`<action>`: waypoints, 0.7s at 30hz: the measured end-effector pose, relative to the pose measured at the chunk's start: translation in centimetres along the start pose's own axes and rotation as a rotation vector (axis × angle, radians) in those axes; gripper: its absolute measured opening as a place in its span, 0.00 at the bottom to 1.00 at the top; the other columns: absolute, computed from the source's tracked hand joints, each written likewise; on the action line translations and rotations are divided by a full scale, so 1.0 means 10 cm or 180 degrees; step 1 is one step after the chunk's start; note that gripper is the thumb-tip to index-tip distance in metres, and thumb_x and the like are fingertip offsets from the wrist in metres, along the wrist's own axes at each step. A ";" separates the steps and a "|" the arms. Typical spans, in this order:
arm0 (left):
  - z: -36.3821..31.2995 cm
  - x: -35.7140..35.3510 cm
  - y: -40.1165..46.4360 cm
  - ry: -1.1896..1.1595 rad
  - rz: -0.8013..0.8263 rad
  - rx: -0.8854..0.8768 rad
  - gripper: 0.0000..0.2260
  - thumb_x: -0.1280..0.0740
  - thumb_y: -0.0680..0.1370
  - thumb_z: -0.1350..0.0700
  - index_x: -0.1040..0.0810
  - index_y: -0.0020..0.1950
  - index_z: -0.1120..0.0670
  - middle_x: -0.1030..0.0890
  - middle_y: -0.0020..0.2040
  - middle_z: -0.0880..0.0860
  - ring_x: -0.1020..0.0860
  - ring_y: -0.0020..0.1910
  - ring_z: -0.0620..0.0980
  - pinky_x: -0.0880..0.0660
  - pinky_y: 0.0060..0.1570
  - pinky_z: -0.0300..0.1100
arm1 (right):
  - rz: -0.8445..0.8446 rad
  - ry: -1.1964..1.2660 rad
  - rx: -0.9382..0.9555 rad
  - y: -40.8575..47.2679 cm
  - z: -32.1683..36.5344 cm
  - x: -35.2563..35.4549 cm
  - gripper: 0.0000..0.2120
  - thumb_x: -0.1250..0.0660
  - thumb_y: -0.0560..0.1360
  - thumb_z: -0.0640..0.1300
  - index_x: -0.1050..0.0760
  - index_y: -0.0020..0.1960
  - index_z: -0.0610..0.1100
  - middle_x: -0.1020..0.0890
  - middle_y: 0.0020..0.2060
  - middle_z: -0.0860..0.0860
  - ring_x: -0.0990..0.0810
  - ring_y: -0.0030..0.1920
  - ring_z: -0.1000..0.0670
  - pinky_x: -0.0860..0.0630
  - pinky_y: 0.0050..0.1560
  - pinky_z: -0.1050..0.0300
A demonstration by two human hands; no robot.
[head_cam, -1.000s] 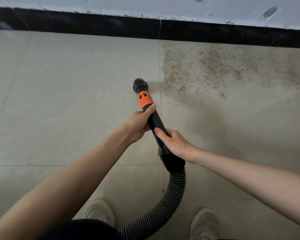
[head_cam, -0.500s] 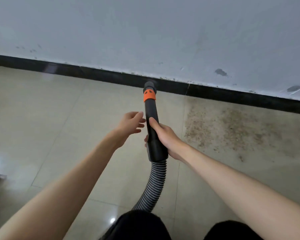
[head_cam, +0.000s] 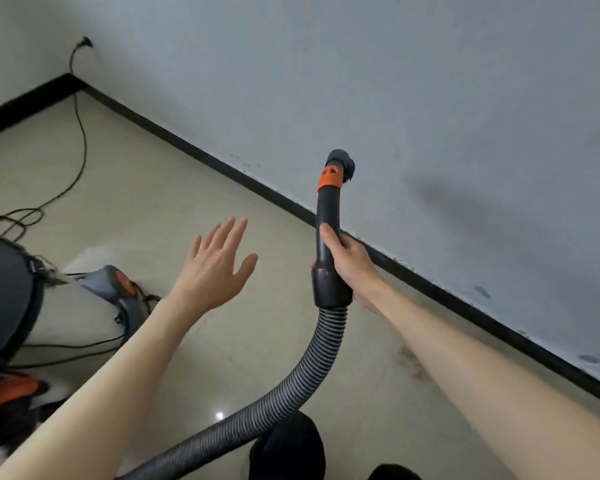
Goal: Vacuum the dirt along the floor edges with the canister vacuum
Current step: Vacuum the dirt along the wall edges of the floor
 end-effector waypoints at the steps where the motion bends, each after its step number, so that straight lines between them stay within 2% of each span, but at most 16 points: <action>1: 0.06 0.22 -0.07 0.0033 0.0004 0.0096 0.30 0.49 0.81 0.41 0.54 0.79 0.49 0.50 0.79 0.52 0.52 0.77 0.53 0.55 0.75 0.53 | 0.0115 -0.0010 -0.0100 -0.10 0.21 -0.13 0.16 0.37 0.79 0.57 0.26 0.45 0.44 0.20 0.40 0.44 0.20 0.39 0.47 0.21 0.46 0.52; 5: 0.32 1.12 -0.35 -0.0114 -0.0126 0.0525 0.30 0.49 0.81 0.41 0.54 0.79 0.49 0.49 0.79 0.53 0.52 0.77 0.54 0.56 0.74 0.54 | 0.0501 0.0206 -0.0408 -0.47 0.98 -0.79 0.11 0.33 0.79 0.52 0.25 0.48 0.44 0.20 0.40 0.49 0.19 0.41 0.49 0.22 0.41 0.59; 8: 0.61 1.71 -0.62 -0.0259 -0.0261 0.0841 0.29 0.48 0.81 0.42 0.52 0.79 0.49 0.48 0.79 0.52 0.52 0.77 0.53 0.55 0.74 0.53 | 0.0575 0.0682 -0.0670 -0.69 1.46 -1.31 0.09 0.33 0.78 0.51 0.26 0.50 0.45 0.21 0.39 0.50 0.20 0.39 0.51 0.21 0.39 0.58; 10: 0.84 1.99 -0.83 -0.0269 -0.0279 0.1045 0.29 0.47 0.81 0.43 0.52 0.79 0.49 0.48 0.79 0.52 0.52 0.77 0.52 0.55 0.74 0.52 | 0.0514 0.0866 -0.0891 -0.77 1.72 -1.62 0.13 0.34 0.78 0.55 0.26 0.53 0.46 0.20 0.40 0.50 0.19 0.40 0.51 0.21 0.39 0.56; 14: 1.28 2.32 -1.22 -0.0329 -0.0228 0.1436 0.28 0.46 0.81 0.44 0.52 0.78 0.49 0.49 0.79 0.51 0.54 0.77 0.51 0.56 0.74 0.52 | 0.0594 0.1323 -0.1403 -0.76 2.06 -2.14 0.24 0.35 0.76 0.63 0.26 0.60 0.45 0.17 0.50 0.47 0.17 0.48 0.47 0.20 0.39 0.51; 17: 1.58 2.46 -1.44 -0.0396 -0.0220 0.1744 0.28 0.47 0.81 0.45 0.52 0.78 0.49 0.49 0.79 0.51 0.54 0.77 0.51 0.56 0.74 0.52 | 0.0655 0.1373 -0.1596 -0.73 2.17 -2.46 0.25 0.35 0.75 0.64 0.25 0.55 0.42 0.17 0.48 0.44 0.17 0.46 0.45 0.21 0.34 0.51; 21: 1.95 2.54 -1.65 -0.0384 -0.0149 0.2131 0.28 0.47 0.82 0.44 0.52 0.79 0.50 0.49 0.79 0.51 0.53 0.77 0.52 0.54 0.74 0.53 | 0.0782 0.1381 -0.1728 -0.62 2.23 -2.81 0.25 0.34 0.76 0.63 0.25 0.55 0.40 0.17 0.39 0.45 0.17 0.39 0.46 0.22 0.36 0.50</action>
Point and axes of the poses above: each hand's wrist, its own y-axis towards the middle knuckle, its own x-axis out of the back of the hand, z = x × y, the point moved 1 cm from there along y, towards the middle knuckle
